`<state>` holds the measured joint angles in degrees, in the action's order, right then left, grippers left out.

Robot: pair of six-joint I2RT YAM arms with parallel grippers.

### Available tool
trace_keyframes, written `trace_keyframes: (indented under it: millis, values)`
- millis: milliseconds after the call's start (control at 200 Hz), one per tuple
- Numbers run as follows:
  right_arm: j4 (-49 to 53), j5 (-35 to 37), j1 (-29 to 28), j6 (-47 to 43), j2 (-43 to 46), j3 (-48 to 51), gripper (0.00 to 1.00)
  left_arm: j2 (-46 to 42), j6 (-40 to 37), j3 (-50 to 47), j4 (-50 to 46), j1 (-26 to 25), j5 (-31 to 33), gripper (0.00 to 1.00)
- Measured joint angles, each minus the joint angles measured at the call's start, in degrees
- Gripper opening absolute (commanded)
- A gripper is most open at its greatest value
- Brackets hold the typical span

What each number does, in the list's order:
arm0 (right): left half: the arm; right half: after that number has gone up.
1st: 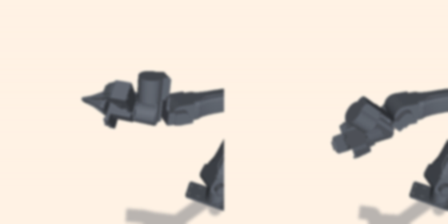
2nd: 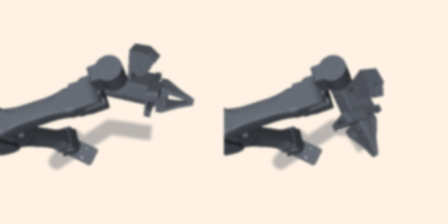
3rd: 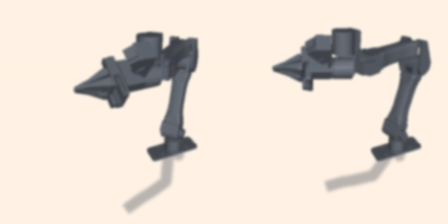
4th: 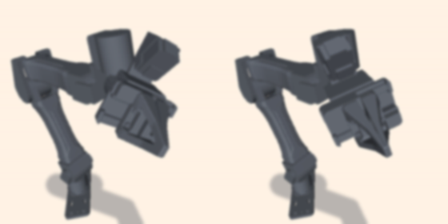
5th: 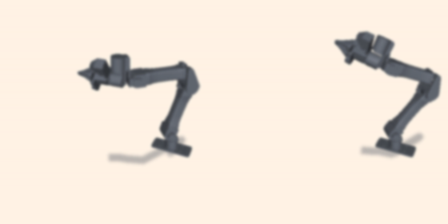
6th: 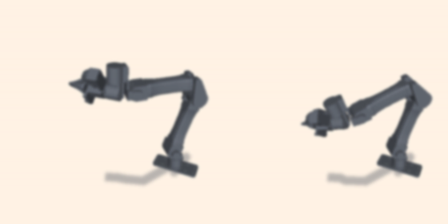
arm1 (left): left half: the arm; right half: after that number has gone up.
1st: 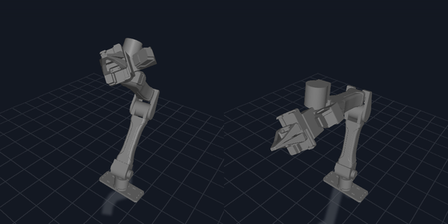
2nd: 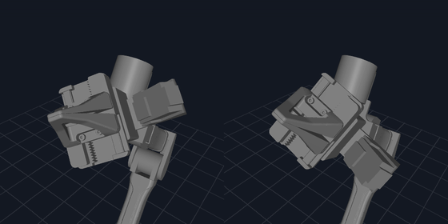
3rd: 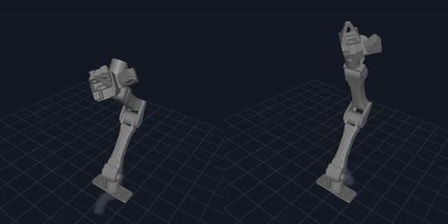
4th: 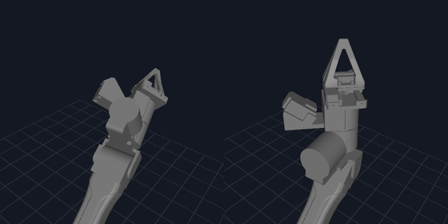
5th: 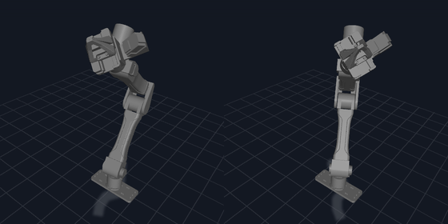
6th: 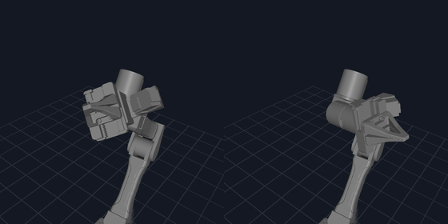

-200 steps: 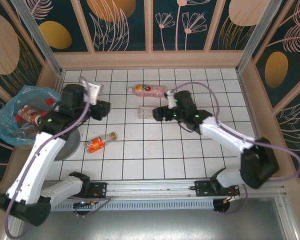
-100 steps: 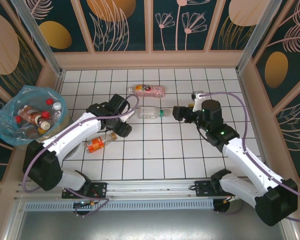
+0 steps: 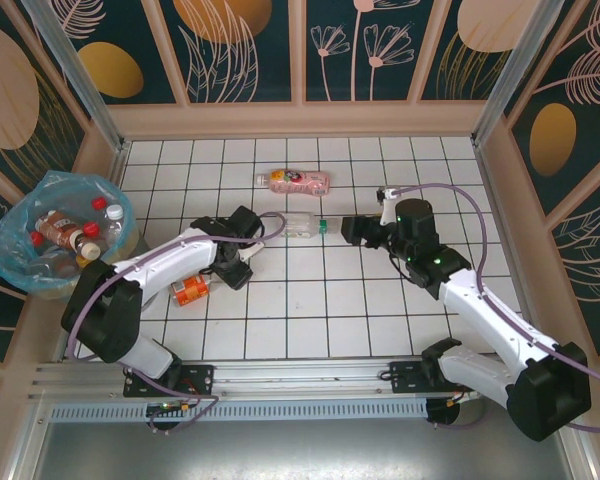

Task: Put the plastic bottles in the bin

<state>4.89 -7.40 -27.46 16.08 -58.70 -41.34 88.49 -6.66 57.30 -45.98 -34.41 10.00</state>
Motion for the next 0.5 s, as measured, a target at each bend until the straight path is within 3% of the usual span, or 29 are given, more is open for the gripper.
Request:
trace_keyframes:
  millis: [190, 355, 500]
  values:
    - [0.0, -0.5, 0.0, 0.9, 0.0, 0.0, 0.86, 3.9, 0.0, -0.6, 3.0, 0.0, 3.8, 0.56]
    - [0.0, -1.1, 0.0, 1.7, -0.2, 0.0, 0.87, 6.3, 0.1, -3.0, 3.8, 0.0, 6.2, 0.65]
    - [0.0, -1.3, 0.0, 2.3, -0.5, 0.0, 0.87, 6.3, 0.0, -3.1, 3.8, 0.0, 6.9, 0.63]
